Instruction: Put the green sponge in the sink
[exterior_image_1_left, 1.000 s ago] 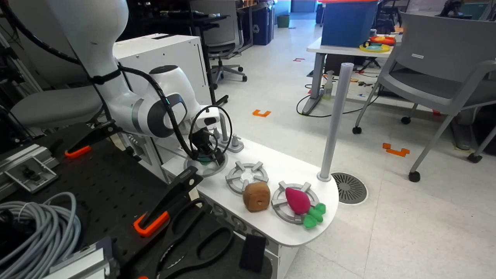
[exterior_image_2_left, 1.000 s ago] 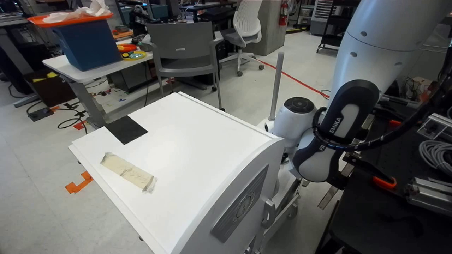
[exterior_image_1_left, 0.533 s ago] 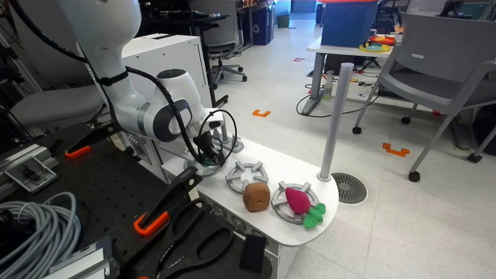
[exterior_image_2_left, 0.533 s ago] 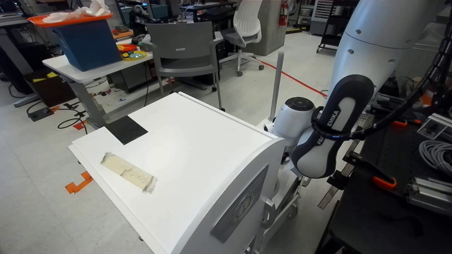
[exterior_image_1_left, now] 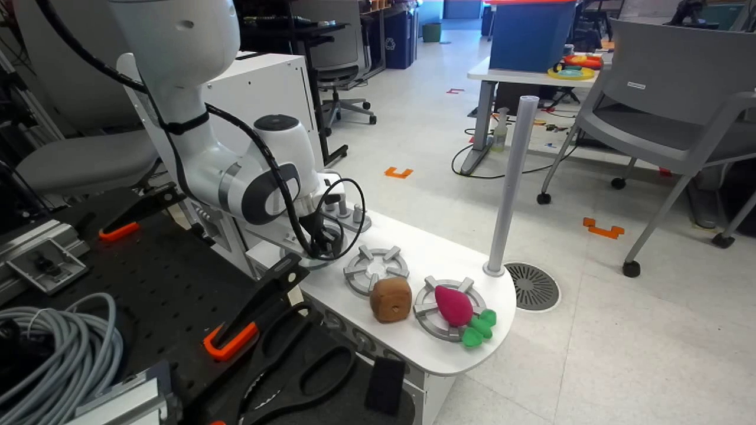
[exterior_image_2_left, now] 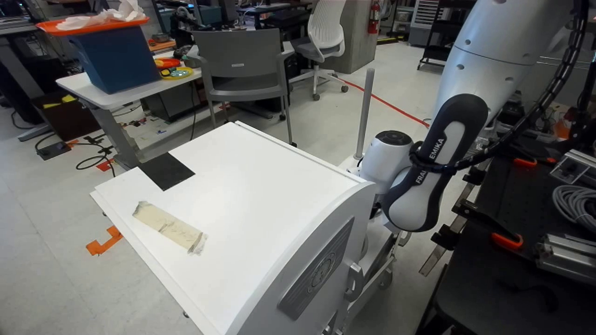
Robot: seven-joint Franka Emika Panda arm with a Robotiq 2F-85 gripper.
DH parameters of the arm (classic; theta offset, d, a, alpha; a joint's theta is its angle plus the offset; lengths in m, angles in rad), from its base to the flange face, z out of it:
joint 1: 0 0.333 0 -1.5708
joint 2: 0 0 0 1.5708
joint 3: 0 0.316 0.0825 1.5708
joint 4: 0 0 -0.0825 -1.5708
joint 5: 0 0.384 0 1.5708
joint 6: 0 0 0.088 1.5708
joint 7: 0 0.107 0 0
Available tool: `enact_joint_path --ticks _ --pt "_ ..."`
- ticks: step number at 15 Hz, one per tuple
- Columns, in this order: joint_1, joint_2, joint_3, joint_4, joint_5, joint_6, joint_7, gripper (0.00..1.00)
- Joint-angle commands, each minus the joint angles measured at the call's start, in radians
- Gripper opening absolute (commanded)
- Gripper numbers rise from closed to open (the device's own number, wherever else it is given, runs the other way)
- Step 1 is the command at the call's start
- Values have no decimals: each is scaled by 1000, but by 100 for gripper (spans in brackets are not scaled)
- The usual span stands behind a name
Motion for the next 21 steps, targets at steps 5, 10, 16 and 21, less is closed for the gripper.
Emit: enact_joint_path --ticks 5,10,16,21 --pt "-19 32 17 50 -5 -40 -18 88" --pt "-4 1 18 10 5 -42 -3 100" --pt "-19 -171 48 -235 18 -17 17 100" --pt "-2 -333 44 -447 48 66 69 100"
